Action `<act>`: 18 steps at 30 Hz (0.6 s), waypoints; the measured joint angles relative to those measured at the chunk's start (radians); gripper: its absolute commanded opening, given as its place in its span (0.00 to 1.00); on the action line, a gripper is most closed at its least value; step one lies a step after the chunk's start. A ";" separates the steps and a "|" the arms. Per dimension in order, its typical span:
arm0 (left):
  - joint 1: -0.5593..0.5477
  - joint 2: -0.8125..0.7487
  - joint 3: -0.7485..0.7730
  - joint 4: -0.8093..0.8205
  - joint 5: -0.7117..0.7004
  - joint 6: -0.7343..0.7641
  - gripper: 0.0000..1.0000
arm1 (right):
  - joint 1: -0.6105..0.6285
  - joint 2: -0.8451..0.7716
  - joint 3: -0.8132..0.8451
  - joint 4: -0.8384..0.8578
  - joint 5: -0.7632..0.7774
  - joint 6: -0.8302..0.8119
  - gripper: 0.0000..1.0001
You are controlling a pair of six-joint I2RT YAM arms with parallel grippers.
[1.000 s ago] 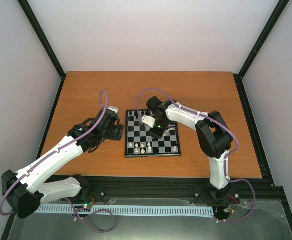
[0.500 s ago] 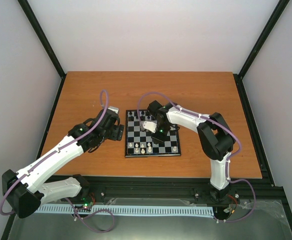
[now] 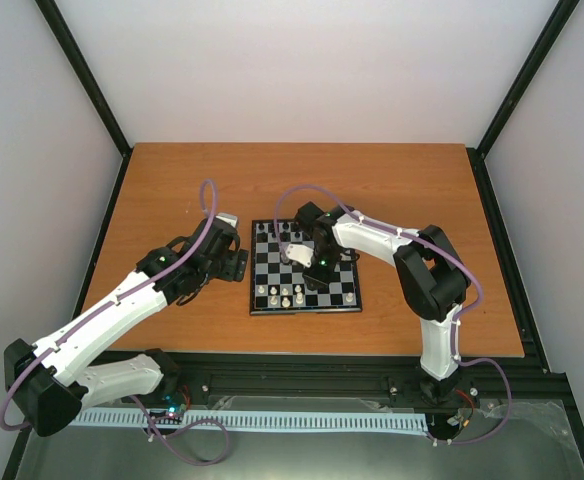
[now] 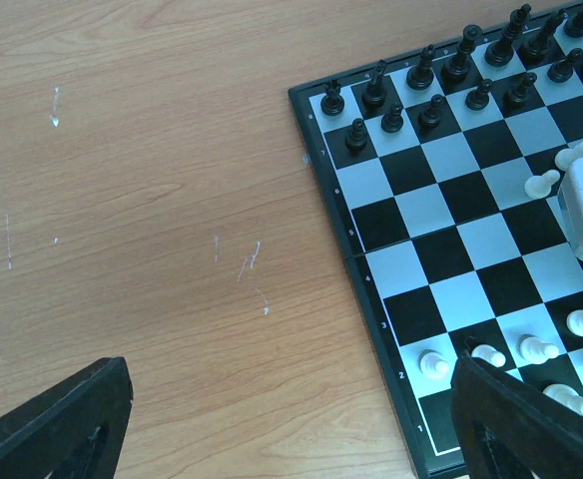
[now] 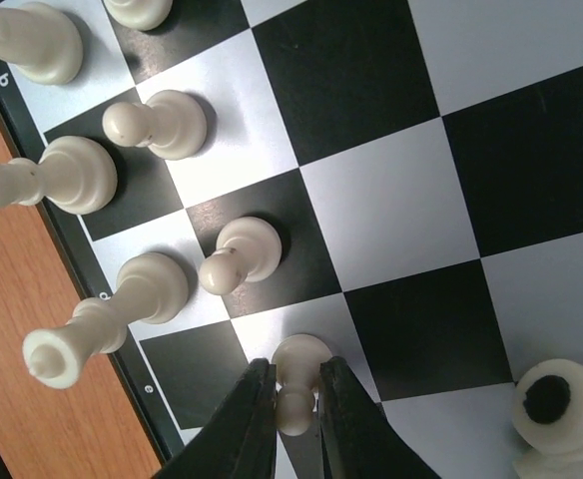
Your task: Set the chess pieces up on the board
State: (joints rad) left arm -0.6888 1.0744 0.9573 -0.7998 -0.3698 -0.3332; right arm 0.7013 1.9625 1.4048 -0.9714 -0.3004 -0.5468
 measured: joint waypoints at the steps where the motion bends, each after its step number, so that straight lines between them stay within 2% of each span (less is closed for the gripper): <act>1: 0.000 0.000 0.000 0.000 0.000 0.000 0.89 | 0.000 0.000 0.000 -0.002 -0.001 -0.001 0.14; 7: 0.000 0.000 0.000 0.000 0.000 0.000 0.89 | 0.001 0.000 0.000 -0.011 -0.011 -0.010 0.15; 18: 0.000 0.000 0.000 0.000 0.000 0.000 0.89 | -0.007 -0.008 0.004 -0.021 -0.034 -0.009 0.23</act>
State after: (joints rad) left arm -0.6888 1.0744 0.9573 -0.7998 -0.3695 -0.3328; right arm 0.6941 1.9545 1.4090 -0.9928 -0.3340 -0.5560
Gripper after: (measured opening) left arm 0.891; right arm 0.221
